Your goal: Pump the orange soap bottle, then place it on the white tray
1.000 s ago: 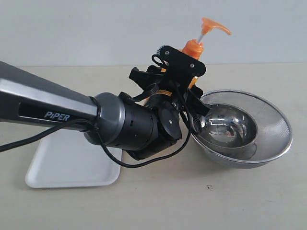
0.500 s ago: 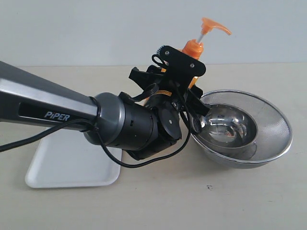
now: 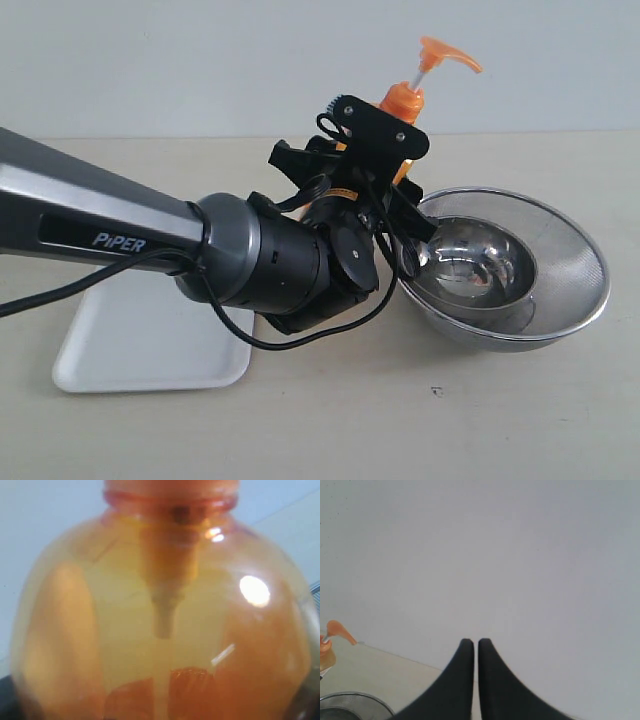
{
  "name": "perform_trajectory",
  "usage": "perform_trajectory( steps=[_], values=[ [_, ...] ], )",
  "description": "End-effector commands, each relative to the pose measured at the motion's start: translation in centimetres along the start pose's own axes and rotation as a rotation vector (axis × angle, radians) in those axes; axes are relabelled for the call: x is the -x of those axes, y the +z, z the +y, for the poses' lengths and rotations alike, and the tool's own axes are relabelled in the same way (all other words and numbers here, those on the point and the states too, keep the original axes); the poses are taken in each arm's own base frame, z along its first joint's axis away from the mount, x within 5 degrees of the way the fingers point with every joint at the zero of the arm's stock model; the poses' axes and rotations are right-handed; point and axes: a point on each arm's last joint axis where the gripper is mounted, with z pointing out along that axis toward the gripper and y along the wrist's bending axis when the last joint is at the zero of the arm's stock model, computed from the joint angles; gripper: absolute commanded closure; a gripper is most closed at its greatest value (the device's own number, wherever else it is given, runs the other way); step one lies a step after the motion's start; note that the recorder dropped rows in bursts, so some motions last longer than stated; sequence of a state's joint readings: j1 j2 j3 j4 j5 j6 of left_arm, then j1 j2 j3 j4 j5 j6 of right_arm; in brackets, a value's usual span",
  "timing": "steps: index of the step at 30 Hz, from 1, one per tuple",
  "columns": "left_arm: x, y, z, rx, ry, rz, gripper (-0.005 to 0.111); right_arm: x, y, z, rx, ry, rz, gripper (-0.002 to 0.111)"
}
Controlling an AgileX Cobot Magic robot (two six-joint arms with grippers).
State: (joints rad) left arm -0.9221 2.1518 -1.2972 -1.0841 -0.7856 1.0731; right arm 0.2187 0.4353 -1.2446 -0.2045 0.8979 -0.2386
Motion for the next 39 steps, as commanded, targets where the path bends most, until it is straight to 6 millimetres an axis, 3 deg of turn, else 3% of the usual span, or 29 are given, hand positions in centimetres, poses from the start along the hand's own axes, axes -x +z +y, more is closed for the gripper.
perform_trajectory(
  steps=[1, 32, 39],
  values=[
    [1.38, -0.29, 0.22, 0.013, -0.003, -0.054, 0.102, -0.13, -0.09, -0.02, -0.006, -0.004, -0.002, 0.108],
    [1.38, -0.29, 0.22, 0.013, -0.003, -0.054, 0.102, -0.13, -0.09, -0.02, -0.006, -0.004, -0.002, 0.108],
    [1.37, -0.29, 0.19, 0.006, -0.121, -0.053, 0.102, -0.13, -0.09, -0.02, -0.006, -0.002, -0.002, 0.108]
  ],
)
